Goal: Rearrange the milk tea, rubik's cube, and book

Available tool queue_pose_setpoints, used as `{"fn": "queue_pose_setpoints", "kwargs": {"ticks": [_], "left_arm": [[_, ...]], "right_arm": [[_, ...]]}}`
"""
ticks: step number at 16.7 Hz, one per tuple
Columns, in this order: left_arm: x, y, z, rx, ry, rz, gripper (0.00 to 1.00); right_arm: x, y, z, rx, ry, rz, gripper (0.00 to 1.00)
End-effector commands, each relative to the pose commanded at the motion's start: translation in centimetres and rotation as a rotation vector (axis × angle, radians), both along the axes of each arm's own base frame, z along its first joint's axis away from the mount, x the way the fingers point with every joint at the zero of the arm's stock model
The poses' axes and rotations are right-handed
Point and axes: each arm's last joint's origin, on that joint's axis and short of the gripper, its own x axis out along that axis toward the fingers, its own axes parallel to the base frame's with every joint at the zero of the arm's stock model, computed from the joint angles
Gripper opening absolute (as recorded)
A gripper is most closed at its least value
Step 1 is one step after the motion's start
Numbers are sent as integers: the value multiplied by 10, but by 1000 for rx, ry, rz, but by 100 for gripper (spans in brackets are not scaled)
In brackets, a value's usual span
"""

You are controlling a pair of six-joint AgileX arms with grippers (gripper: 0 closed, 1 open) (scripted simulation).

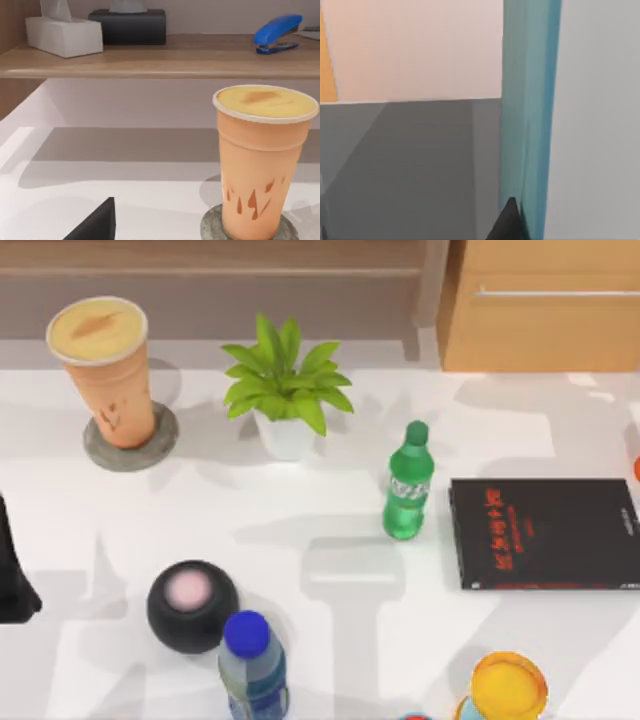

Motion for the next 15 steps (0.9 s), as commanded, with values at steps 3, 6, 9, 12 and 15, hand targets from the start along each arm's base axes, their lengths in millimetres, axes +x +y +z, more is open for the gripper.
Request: {"fn": "queue_pose_setpoints", "kwargs": {"ticks": [3,6,9,12,15], "left_arm": [[0,0,0,0,0,0,100],[0,0,0,0,0,0,100],[0,0,0,0,0,0,100],[0,0,0,0,0,0,100],[0,0,0,0,0,0,100]], "right_arm": [[-21,22,45,110,-118,-51,0],[-53,63,97,298,-287,-53,0],[-89,116,127,568,-420,21,0],[-118,172,121,891,-437,131,0],[-141,223,80,1208,-323,195,0]]}}
